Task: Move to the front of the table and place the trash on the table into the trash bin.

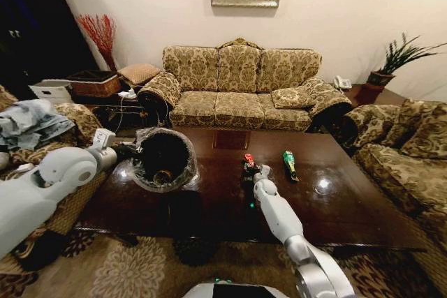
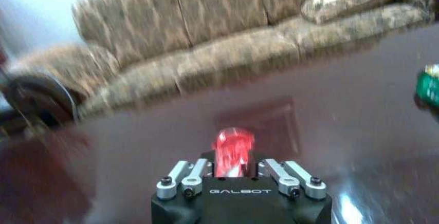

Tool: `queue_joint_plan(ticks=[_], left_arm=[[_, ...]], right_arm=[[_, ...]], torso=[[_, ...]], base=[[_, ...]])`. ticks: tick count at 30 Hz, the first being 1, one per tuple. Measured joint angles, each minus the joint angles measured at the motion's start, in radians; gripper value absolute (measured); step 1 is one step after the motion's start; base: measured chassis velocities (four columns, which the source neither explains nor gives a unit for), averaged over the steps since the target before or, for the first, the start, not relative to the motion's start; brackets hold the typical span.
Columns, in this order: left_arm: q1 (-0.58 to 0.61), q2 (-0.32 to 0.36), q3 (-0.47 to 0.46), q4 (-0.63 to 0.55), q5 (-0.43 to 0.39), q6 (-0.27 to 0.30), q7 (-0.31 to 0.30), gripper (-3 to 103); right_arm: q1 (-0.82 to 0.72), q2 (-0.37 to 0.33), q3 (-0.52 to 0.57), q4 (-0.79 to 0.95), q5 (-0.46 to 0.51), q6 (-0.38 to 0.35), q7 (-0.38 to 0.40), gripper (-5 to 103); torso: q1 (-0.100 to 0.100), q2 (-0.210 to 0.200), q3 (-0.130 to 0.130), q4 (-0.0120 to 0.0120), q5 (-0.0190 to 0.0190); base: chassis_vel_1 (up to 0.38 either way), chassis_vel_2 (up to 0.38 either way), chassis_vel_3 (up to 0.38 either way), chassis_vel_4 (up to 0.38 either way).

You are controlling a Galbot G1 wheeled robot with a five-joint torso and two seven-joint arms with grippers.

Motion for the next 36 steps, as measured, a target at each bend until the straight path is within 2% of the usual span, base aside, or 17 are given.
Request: queue_joint_plan(ticks=[2,3,5,8,12,14,16,19,20,23,25,26,28,31,33,35,36], left_arm=[[0.002,-0.001,-0.005,0.002,0.002,-0.001,0.000,0],[0.002,-0.001,-0.005,0.002,0.002,-0.001,0.000,0],[0.004,-0.002,-0.013,0.003,0.001,-0.001,0.000,0],[-0.001,-0.006,-0.010,0.008,0.001,-0.001,0.000,0],[-0.001,-0.015,0.000,0.009,0.009,-0.002,-0.001,0],[0.003,-0.019,0.001,0.007,0.012,-0.002,0.000,0],[0.004,-0.019,0.001,0.008,0.012,-0.003,0.000,0],[0.004,-0.017,0.001,0.012,0.013,-0.004,0.000,0],[0.004,-0.017,0.001,0.012,0.013,-0.004,0.000,0],[0.003,-0.020,0.006,0.012,0.015,-0.008,0.001,0],[0.003,-0.022,0.008,0.013,0.016,-0.008,0.001,0],[0.003,-0.024,0.010,0.013,0.017,-0.008,0.002,0],[0.004,-0.026,0.010,0.013,0.018,-0.008,0.002,0],[0.006,-0.026,0.011,0.013,0.019,-0.011,0.003,0],[0.006,-0.026,0.012,0.014,0.019,-0.012,0.003,0],[0.006,-0.026,0.012,0.014,0.019,-0.013,0.003,0],[0.006,-0.026,0.013,0.014,0.018,-0.015,0.004,0]], right_arm=[[-0.084,-0.036,0.003,0.218,0.093,0.005,-0.019,22],[-0.084,-0.036,0.003,0.218,0.093,0.005,-0.019,22],[-0.131,-0.061,0.003,0.350,0.111,-0.007,-0.029,12],[-0.137,-0.080,0.001,0.372,0.096,-0.031,-0.019,3],[-0.120,-0.069,-0.007,0.308,0.053,-0.009,-0.017,-2],[-0.102,-0.040,-0.002,0.256,0.023,0.012,-0.005,9],[-0.093,-0.032,0.002,0.232,0.002,0.012,-0.003,9],[-0.059,-0.022,0.011,0.148,-0.056,0.012,0.003,25],[-0.059,-0.022,0.011,0.148,-0.056,0.012,0.003,25],[-0.029,-0.017,0.013,0.071,-0.088,0.010,0.004,42],[-0.020,-0.014,0.014,0.046,-0.097,0.010,0.003,47],[-0.013,-0.011,0.014,0.027,-0.101,0.011,0.003,52],[-0.006,-0.007,0.014,0.012,-0.100,0.011,0.003,52],[0.010,0.006,0.015,-0.026,-0.079,0.008,0.004,69],[0.019,0.013,0.015,-0.044,-0.071,0.002,0.004,74],[0.025,0.018,0.015,-0.056,-0.067,-0.003,0.006,74],[0.035,0.026,0.016,-0.074,-0.056,-0.009,0.009,85]], torso=[[0.000,0.000,0.000,-0.0003,0.0002],[0.000,0.000,0.000,-0.0003,0.0002],[0.000,0.000,0.000,-0.0002,0.0006],[0.000,0.000,0.000,0.0000,0.0001],[0.000,0.000,0.000,-0.0002,0.0002],[0.000,0.000,0.000,0.0000,0.0007],[0.000,0.000,0.000,0.0003,0.0007],[0.000,0.000,0.000,0.0003,0.0001],[0.000,0.000,0.000,0.0003,0.0001],[0.000,0.000,0.000,-0.0002,0.0006],[0.000,0.000,0.000,-0.0003,0.0004],[0.000,0.000,0.000,-0.0003,0.0003],[0.000,0.000,0.000,-0.0003,0.0004],[0.000,0.000,0.000,0.0001,0.0004],[0.000,0.000,0.000,0.0000,0.0003],[0.000,0.000,0.000,-0.0001,0.0003],[0.000,0.000,0.000,-0.0001,0.0003]], base=[[0.000,0.000,0.000,0.000],[0.000,0.000,0.000,0.000],[0.000,0.000,0.000,0.000],[0.000,0.000,0.000,0.000],[0.000,0.000,0.000,0.000],[0.000,0.000,0.000,0.000],[0.000,0.000,0.000,0.000],[0.000,0.000,0.000,0.000],[0.000,0.000,0.000,0.000],[0.000,0.000,0.000,0.000],[0.000,0.000,0.000,0.000],[0.000,0.000,0.000,0.000],[0.000,0.000,0.000,0.000],[0.000,0.000,0.000,0.000],[0.000,0.000,0.000,0.000],[0.000,0.000,0.000,0.000],[0.000,0.000,0.000,0.000]])
